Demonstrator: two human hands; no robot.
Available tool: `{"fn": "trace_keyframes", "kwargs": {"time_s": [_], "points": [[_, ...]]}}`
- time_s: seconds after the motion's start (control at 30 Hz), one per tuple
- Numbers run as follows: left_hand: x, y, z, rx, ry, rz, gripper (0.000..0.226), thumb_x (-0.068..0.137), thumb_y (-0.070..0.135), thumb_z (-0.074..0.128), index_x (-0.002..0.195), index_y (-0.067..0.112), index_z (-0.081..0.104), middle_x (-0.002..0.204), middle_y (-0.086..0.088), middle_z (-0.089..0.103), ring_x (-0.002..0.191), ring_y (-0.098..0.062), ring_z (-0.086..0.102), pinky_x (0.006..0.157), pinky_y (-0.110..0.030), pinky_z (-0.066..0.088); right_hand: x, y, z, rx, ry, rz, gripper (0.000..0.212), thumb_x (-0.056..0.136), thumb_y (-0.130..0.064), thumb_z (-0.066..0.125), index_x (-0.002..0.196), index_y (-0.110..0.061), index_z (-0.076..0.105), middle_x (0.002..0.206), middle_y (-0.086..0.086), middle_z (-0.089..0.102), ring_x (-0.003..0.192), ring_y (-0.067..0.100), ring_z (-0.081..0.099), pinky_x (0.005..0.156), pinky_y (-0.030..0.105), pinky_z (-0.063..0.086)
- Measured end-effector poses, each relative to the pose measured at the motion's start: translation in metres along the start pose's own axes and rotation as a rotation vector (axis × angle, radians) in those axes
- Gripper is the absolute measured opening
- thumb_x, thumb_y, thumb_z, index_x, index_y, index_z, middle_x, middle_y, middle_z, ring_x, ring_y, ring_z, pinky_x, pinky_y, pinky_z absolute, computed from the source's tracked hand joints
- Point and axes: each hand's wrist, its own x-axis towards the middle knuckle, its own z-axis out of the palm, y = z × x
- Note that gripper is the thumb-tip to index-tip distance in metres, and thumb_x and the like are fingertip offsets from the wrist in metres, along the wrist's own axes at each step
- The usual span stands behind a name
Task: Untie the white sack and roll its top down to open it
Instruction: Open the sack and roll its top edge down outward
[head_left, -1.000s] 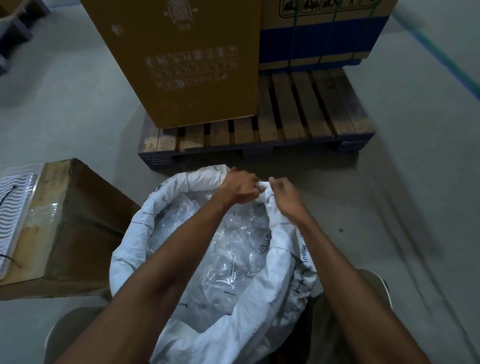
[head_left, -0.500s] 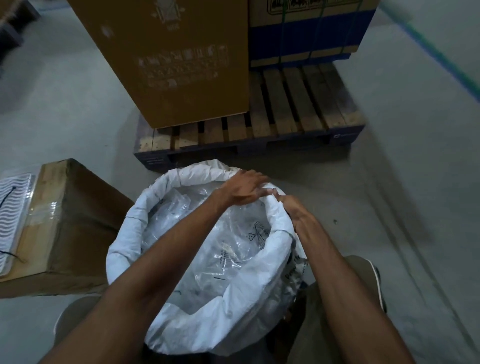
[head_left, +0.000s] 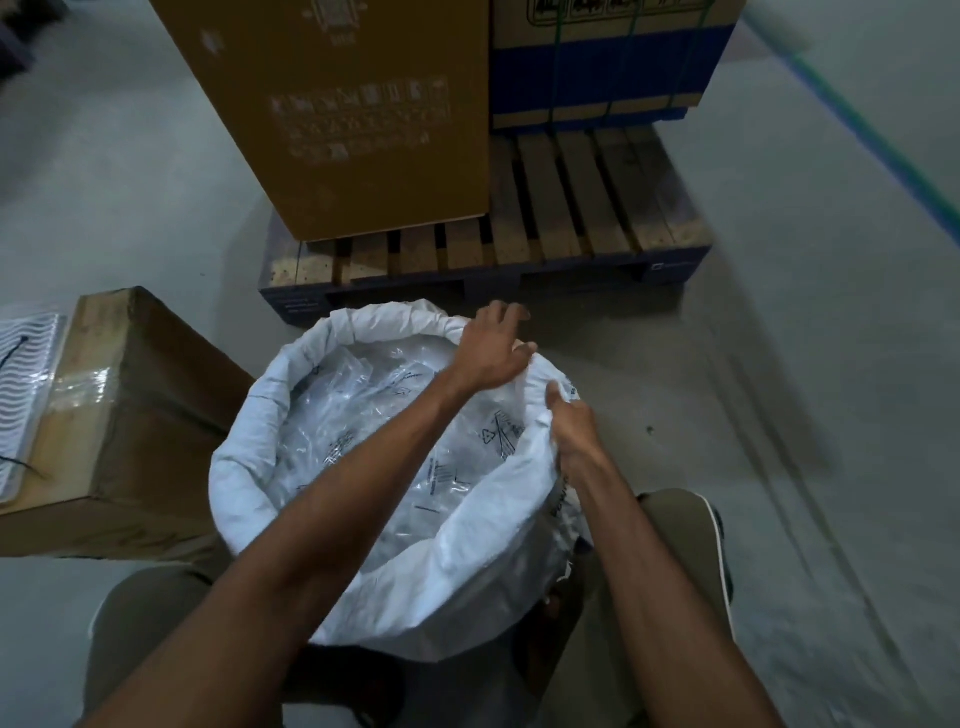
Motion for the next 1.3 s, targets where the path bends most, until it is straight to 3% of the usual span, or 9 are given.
{"fn": "trace_keyframes", "kwargs": {"time_s": [0.23, 0.4, 0.53, 0.7, 0.87, 1.0, 1.07, 1.2, 1.3], "points": [[-0.143, 0.016, 0.024, -0.387, -0.303, -0.19, 0.056, 0.081, 0.066, 0.069, 0.106, 0.017, 0.064, 0.099, 0.0, 0.068, 0.086, -0.016, 0.063, 0.073, -0.032, 0.049, -0.025, -0.004, -0.009, 0.338, -0.184, 0.169, 0.051, 0.109, -0.041, 0.04, 0.143, -0.004, 0.049, 0.119, 0.016, 0.064, 0.107, 0.033, 0.063, 0.07, 0.035, 0.053], [-0.171, 0.027, 0.042, -0.397, -0.088, -0.142, 0.034, 0.075, 0.048, 0.08, 0.079, 0.021, 0.059, 0.076, 0.007, 0.061, 0.066, -0.007, 0.053, 0.06, -0.027, 0.039, 0.001, 0.034, 0.002, 0.173, -0.126, -0.004, 0.086, 0.082, -0.085, 0.049, 0.137, -0.019, 0.057, 0.141, 0.008, 0.059, 0.126, 0.029, 0.057, 0.108, 0.048, 0.046], [-0.18, 0.062, 0.051, -0.13, 0.025, -0.054, 0.018, 0.078, 0.027, 0.067, 0.094, 0.019, 0.065, 0.088, -0.005, 0.071, 0.081, -0.03, 0.068, 0.065, -0.038, 0.051, -0.072, 0.046, -0.009, -0.049, 0.154, 0.001, 0.095, 0.086, -0.067, 0.066, 0.148, 0.0, 0.04, 0.149, 0.021, 0.047, 0.14, 0.038, 0.044, 0.115, 0.046, 0.037], [-0.214, 0.067, 0.063, 0.075, -0.024, 0.091, 0.031, 0.091, 0.025, 0.06, 0.117, 0.008, 0.057, 0.11, -0.014, 0.061, 0.098, -0.038, 0.063, 0.073, -0.045, 0.048, -0.03, 0.107, -0.021, 0.192, 0.099, 0.074, 0.086, 0.07, -0.062, 0.077, 0.129, 0.001, 0.063, 0.122, 0.017, 0.071, 0.104, 0.035, 0.072, 0.088, 0.048, 0.061], [-0.265, 0.042, 0.055, -0.021, -0.052, 0.069, 0.073, 0.083, 0.047, 0.066, 0.147, 0.02, 0.044, 0.13, -0.006, 0.059, 0.114, -0.026, 0.058, 0.091, -0.041, 0.052, -0.063, 0.09, -0.021, 0.393, 0.031, 0.132, 0.033, 0.104, -0.025, 0.055, 0.127, -0.001, 0.055, 0.107, 0.011, 0.067, 0.09, 0.028, 0.067, 0.064, 0.034, 0.055], [-0.279, 0.021, 0.041, -0.006, -0.033, -0.063, 0.057, 0.069, 0.059, 0.075, 0.113, 0.025, 0.062, 0.107, 0.0, 0.07, 0.098, -0.023, 0.063, 0.075, -0.036, 0.05, -0.09, 0.093, -0.019, 0.378, 0.0, -0.049, 0.035, 0.111, -0.021, 0.025, 0.099, -0.018, 0.058, 0.065, -0.006, 0.074, 0.062, 0.011, 0.073, 0.058, 0.029, 0.06], [-0.28, 0.023, 0.041, 0.069, -0.018, -0.095, 0.043, 0.068, 0.049, 0.078, 0.093, 0.02, 0.059, 0.096, 0.0, 0.069, 0.092, -0.025, 0.062, 0.066, -0.034, 0.041, -0.073, 0.093, -0.015, 0.505, -0.235, -0.049, 0.041, 0.11, -0.03, 0.034, 0.102, -0.01, 0.068, 0.075, 0.001, 0.076, 0.069, 0.017, 0.074, 0.065, 0.03, 0.06], [-0.284, 0.04, 0.06, 0.221, 0.068, 0.072, 0.026, 0.068, 0.022, 0.073, 0.086, 0.019, 0.055, 0.085, -0.003, 0.063, 0.085, -0.031, 0.063, 0.057, -0.034, 0.039, -0.102, 0.119, 0.002, 0.356, 0.036, 0.23, 0.069, 0.08, -0.062, 0.075, 0.119, -0.008, 0.056, 0.106, 0.011, 0.062, 0.089, 0.028, 0.066, 0.074, 0.04, 0.06], [-0.292, 0.046, 0.077, 0.368, 0.029, 0.25, 0.036, 0.053, 0.015, 0.08, 0.082, 0.017, 0.058, 0.076, -0.002, 0.06, 0.07, -0.027, 0.061, 0.044, -0.031, 0.036, -0.124, 0.147, 0.0, 0.448, -0.016, 0.152, 0.044, 0.083, -0.045, 0.081, 0.103, -0.01, 0.063, 0.101, 0.014, 0.068, 0.089, 0.034, 0.071, 0.079, 0.052, 0.062]]}}
